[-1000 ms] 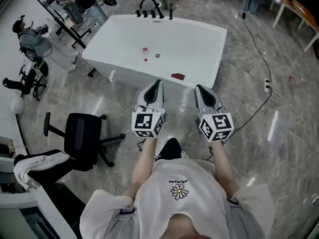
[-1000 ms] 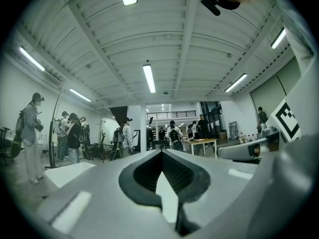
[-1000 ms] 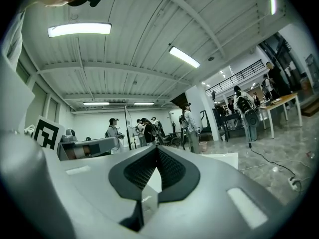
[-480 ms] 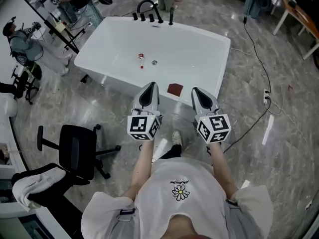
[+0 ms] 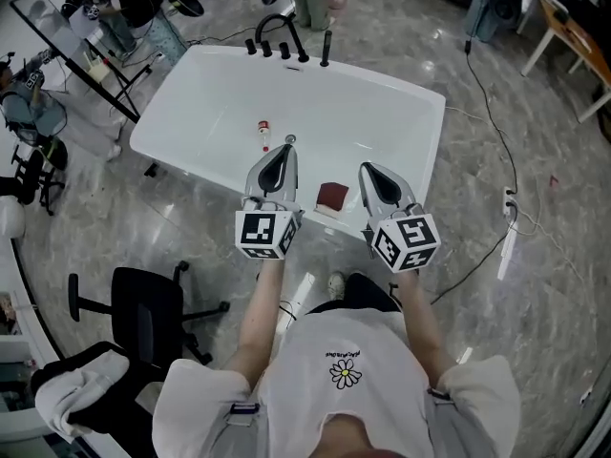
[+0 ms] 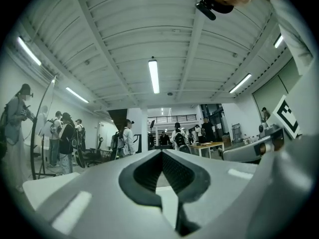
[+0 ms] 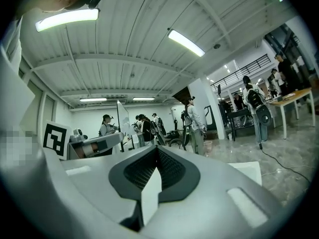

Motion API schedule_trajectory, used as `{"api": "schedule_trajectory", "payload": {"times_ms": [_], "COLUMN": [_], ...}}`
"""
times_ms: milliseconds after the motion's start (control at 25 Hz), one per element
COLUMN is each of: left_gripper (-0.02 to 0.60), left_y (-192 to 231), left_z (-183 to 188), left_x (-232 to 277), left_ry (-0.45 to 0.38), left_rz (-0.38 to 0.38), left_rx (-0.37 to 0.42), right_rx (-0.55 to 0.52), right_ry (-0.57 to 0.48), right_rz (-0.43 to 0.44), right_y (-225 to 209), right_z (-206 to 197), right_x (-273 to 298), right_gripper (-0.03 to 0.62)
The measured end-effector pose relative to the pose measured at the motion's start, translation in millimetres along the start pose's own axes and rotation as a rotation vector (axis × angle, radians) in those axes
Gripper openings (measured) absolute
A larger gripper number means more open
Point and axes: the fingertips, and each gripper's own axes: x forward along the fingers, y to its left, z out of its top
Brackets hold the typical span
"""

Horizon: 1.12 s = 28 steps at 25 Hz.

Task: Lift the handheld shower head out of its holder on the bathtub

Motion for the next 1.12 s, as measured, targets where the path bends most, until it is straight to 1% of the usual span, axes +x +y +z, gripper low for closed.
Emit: {"api": "schedule_trajectory", "payload": {"times_ms": [120,160,280,400,560,720,840,960,1120], "left_gripper": [0.0,0.0,0.0,0.0,0.0,0.0,0.0,0.0,0.0], "left_y": [0,1,7,20,40,55,75,100,133], "left_z": [-6,-10,-23,-32,-38,-59,-73,-94,-146], "left_x": [27,37,65,104,162,218,254,285,300], "left_ry": [0.007,0.013,0.036,0.052,0.034,0.024,0.024,0.023,0.038], "left_rz": [-0.014,-0.02,-0.03,-0.018,0.019,0.044,0.055,0.051,0.043], "left_rx": [-0.01,-0.014,-0.014,-0.013,0.004,0.018,0.005,-0.006,-0.061], "right_rx": [0.085,0.098,0.087,0.084,0.054,0.051,0.025,0.003,0.029], "right_ry": [-0.031,-0.034,-0.019,0.005,-0.009,-0.016,-0.011,-0.016,-0.004], "right_rz": [-0.016,-0.019,-0.009,0.022,0.054,0.086,0.094,0.095,0.111], "right_y": [-27,-35,-54,-76,-115,-164,-189,-208,-225], "right_z": [9,11,12,10,18,19,20,20,-4], "right_x": [17,25,58,101,160,212,253,303,371], "right_gripper": [0.025,0.025,0.026,0.026,0.026,0.025,0.025,0.043,0.089]}}
